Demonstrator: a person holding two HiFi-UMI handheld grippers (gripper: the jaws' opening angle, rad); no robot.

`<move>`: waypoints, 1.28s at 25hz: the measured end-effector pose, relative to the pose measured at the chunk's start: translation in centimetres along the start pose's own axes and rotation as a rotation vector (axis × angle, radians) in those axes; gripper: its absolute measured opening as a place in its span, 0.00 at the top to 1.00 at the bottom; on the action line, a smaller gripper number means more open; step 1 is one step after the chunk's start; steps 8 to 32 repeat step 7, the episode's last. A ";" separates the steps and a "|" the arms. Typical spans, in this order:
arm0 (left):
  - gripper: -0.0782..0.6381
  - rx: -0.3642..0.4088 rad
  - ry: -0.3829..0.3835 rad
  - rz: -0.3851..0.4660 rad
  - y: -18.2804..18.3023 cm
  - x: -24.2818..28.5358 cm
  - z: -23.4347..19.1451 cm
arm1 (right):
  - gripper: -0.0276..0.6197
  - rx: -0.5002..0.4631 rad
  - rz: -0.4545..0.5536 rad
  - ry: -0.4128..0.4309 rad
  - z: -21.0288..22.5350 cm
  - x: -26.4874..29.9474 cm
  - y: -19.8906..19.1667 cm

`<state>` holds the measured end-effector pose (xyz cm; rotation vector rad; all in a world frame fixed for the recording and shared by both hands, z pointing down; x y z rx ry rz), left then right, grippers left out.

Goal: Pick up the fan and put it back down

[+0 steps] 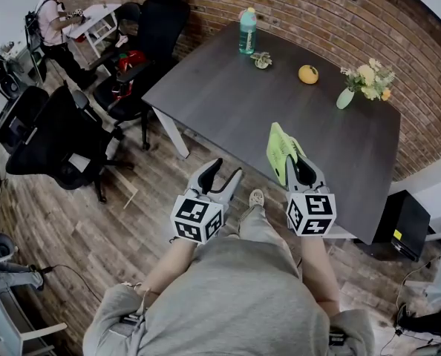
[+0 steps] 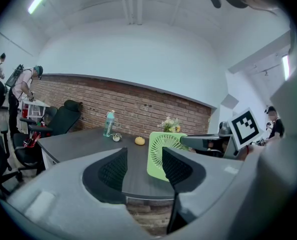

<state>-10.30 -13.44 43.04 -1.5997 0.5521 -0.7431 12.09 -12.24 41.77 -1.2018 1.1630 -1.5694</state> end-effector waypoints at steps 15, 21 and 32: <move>0.59 -0.003 0.001 -0.001 0.0 0.3 -0.4 | 0.89 0.000 -0.004 0.003 0.0 0.5 0.0; 0.59 -0.003 0.001 -0.001 0.0 0.3 -0.4 | 0.89 0.000 -0.004 0.003 0.0 0.5 0.0; 0.59 -0.003 0.001 -0.001 0.0 0.3 -0.4 | 0.89 0.000 -0.004 0.003 0.0 0.5 0.0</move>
Point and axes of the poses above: the fingertips, and each gripper's own axes: x forward along the fingers, z to its right, y out of its top, the point moved 8 cm from there along -x, backward along the fingers, and after that the axes turned 7 degrees about x, right-handed, at the moved point
